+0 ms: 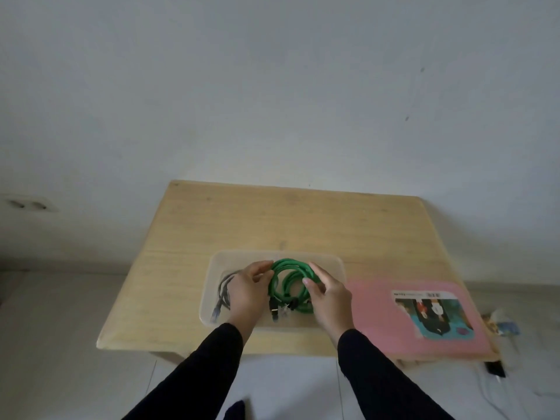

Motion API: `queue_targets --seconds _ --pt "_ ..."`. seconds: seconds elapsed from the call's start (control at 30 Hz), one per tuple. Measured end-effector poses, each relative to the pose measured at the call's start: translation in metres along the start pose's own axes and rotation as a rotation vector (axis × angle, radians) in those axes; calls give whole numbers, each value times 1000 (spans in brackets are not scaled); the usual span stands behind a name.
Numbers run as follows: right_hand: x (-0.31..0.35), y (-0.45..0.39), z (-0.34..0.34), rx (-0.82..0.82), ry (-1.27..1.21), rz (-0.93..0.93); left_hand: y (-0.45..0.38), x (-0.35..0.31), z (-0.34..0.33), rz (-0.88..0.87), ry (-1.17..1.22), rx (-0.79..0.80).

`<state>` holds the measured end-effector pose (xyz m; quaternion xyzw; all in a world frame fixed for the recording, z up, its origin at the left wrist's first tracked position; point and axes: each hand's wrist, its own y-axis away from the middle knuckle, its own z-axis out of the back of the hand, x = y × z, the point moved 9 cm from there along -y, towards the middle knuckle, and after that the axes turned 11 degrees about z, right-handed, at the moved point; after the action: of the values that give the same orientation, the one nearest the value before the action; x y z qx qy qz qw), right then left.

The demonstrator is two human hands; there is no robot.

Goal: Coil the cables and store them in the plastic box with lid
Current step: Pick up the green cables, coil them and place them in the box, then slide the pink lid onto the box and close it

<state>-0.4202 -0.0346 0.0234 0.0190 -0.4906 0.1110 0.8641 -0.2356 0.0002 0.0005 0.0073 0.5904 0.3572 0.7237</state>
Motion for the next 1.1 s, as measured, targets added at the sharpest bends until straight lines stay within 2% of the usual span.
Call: queue_targets --seconds 0.17,0.27,0.37,0.47,0.6,0.83,1.1 --pt "-15 -4 -17 126 123 -23 -9 10 -7 -29 -222 12" --pt "-14 -3 -21 148 308 26 -8 3 -10 -100 -350 -14" --pt "0 7 -24 126 514 176 3 -11 -9 -302 -441 -115" --pt "17 17 -25 76 606 286 20 -17 -17 -506 -588 -134" --pt "32 31 -25 62 705 335 42 -21 -22 -625 -736 -147" --pt "36 59 -7 51 688 343 87 -31 -41 -791 -731 -103" --pt "-11 74 92 -57 746 258 147 -56 -123 -1001 -678 -52"
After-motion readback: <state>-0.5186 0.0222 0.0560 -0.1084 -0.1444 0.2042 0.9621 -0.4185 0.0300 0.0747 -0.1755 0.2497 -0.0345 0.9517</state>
